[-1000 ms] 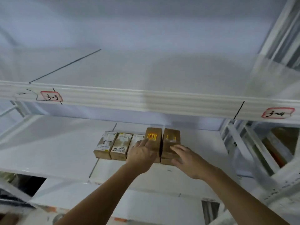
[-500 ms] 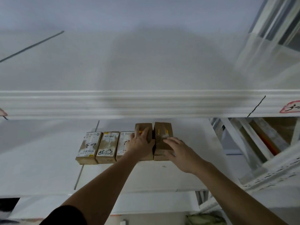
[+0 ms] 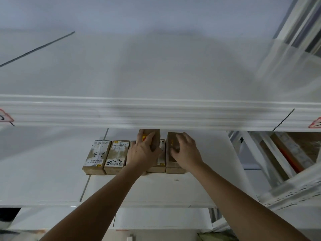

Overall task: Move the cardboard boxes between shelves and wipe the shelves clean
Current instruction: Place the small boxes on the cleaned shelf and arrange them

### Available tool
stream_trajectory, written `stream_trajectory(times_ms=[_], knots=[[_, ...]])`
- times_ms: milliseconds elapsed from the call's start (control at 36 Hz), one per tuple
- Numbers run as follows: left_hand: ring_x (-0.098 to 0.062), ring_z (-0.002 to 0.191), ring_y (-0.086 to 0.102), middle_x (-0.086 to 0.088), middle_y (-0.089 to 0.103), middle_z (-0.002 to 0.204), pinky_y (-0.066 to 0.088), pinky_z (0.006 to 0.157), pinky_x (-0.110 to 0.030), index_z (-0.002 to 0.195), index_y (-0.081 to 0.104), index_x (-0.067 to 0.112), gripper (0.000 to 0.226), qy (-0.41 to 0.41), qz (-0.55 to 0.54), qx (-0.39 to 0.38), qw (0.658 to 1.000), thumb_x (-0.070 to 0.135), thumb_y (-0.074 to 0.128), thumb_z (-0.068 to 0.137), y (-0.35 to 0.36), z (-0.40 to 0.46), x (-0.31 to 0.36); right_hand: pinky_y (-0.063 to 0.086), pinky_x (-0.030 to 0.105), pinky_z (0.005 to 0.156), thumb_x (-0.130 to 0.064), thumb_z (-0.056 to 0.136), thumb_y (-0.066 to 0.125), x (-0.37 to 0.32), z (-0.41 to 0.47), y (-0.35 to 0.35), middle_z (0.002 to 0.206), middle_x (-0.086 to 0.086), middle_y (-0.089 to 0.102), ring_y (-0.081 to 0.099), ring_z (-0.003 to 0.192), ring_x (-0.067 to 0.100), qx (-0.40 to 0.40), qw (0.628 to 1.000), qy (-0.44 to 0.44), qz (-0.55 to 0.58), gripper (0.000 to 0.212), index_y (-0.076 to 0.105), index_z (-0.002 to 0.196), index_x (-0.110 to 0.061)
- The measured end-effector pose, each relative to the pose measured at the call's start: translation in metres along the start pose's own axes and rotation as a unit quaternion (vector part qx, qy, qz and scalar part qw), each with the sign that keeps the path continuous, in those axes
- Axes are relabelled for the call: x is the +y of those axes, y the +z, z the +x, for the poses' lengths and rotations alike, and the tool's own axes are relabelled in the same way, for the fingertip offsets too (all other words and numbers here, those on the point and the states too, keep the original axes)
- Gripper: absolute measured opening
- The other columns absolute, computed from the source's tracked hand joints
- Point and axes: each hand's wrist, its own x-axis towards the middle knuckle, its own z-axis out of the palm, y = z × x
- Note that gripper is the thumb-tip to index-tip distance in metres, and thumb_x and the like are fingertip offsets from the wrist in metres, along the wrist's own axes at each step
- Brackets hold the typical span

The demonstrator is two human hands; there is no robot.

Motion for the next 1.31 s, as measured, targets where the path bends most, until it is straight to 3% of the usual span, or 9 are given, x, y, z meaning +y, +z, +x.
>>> stream_trajectory(times_ms=[194,444,722,1028,1306], knots=[[-0.042,0.139,0.041,-0.003,0.013,0.168,0.045,0.108,-0.055,0.155,0.029,0.041,0.068,-0.009,0.015,0.005,1.000,0.061,0.051,0.094,-0.008,-0.017,-0.023,0.039,0.056,0.113,-0.067,0.090,0.060,-0.004,0.018,0.031,0.168,0.006,-0.005,0.012,0.150,0.042,-0.075,0.994,0.060,-0.057,0.092,0.014,0.161,-0.032],[-0.040,0.134,0.044,0.000,0.018,0.164,0.050,0.102,-0.055,0.152,0.030,0.042,0.064,0.006,0.021,-0.002,1.000,0.064,0.046,0.095,-0.011,-0.046,-0.038,0.045,0.049,0.108,-0.053,0.092,0.061,-0.015,-0.001,0.021,0.170,-0.002,-0.003,0.019,0.148,0.036,-0.040,0.997,0.046,-0.041,0.079,0.023,0.159,-0.035],[-0.032,0.131,0.046,0.005,0.017,0.163,0.052,0.097,-0.048,0.153,0.034,0.043,0.066,0.051,0.033,-0.018,0.998,0.058,0.055,0.092,0.004,-0.083,-0.025,0.042,0.046,0.108,-0.057,0.092,0.057,-0.014,-0.077,-0.006,0.169,-0.009,-0.001,0.017,0.149,0.028,-0.033,0.997,0.028,-0.060,0.079,0.019,0.159,-0.041],[-0.033,0.134,0.042,0.007,0.010,0.166,0.050,0.101,-0.047,0.154,0.029,0.044,0.067,0.092,0.039,-0.041,0.994,0.058,0.053,0.093,0.022,-0.140,0.034,0.042,0.044,0.109,-0.057,0.092,0.056,0.031,-0.175,-0.040,0.169,-0.010,0.000,0.018,0.148,0.027,-0.013,0.996,0.058,-0.065,0.077,0.020,0.159,-0.042],[-0.032,0.133,0.044,0.007,0.013,0.167,0.047,0.104,-0.046,0.153,0.034,0.043,0.063,0.126,0.029,-0.041,0.991,0.057,0.050,0.093,0.048,-0.240,0.139,0.036,0.042,0.112,-0.059,0.092,0.056,0.101,-0.319,-0.087,0.169,-0.010,0.000,0.020,0.148,0.028,0.021,0.994,0.103,-0.036,0.077,0.021,0.159,-0.041]])
